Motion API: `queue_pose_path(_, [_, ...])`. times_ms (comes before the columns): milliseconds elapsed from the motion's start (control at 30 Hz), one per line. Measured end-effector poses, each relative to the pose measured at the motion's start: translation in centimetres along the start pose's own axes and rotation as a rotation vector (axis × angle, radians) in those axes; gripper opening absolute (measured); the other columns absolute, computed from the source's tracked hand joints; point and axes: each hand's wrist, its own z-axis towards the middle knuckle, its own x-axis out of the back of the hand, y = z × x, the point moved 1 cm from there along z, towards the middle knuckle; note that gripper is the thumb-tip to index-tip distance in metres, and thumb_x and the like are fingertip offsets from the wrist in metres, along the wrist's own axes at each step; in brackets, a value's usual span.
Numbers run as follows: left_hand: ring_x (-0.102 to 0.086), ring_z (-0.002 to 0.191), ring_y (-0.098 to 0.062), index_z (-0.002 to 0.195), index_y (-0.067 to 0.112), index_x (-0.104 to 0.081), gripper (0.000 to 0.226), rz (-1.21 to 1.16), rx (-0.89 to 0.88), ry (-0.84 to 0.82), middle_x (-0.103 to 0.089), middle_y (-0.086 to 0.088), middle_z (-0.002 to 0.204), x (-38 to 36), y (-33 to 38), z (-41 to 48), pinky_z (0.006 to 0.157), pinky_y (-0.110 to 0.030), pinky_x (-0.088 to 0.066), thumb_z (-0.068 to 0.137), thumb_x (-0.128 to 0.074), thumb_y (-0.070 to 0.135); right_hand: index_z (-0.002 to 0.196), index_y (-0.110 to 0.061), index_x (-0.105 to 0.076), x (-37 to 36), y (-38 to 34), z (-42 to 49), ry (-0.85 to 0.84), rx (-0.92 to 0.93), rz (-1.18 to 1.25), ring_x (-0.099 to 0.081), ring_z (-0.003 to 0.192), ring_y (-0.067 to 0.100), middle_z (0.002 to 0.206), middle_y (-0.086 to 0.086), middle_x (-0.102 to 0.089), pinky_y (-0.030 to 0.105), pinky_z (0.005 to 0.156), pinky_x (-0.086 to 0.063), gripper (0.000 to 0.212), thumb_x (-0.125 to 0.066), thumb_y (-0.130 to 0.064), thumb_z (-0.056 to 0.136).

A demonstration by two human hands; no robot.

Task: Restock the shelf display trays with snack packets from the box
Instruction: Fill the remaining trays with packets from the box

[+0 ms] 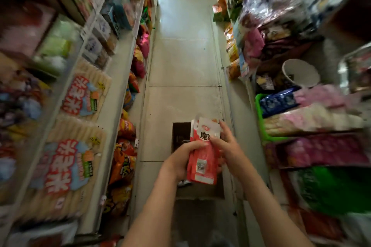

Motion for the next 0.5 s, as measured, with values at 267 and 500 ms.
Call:
queue_pose_path(267, [-0.071,0.077,-0.028,0.113,0.010,-0.066,0.047,-0.025,0.136,-0.058,-0.072,-0.016,0.096,-13.7,1.7,-13.1,0.072,-0.039,-0.059,0.092,-0.052,0.049,0.141,-0.031,-0.031,2.3,-10.6,-16.4,0.145,0.082,0.034,-0.061,0.112,0.023,0.129,0.006,-0.058,0.029,0.079,-0.056,0.068,-0.064,-0.005,0.087])
queue_pose_path(500, [-0.069,0.083,-0.029,0.109,0.005,-0.064,0.029,0.142,0.191,-0.142,-0.073,-0.019,0.097,-21.7,-1.0,-19.7,0.087,-0.044,-0.052,0.091,-0.056,0.026,0.124,0.000,-0.054,3.7,-13.1,-30.2,0.373,0.051,0.246,-0.064,0.100,0.036,0.114,0.023,-0.066,0.046,0.087,-0.053,0.045,-0.068,-0.006,0.082])
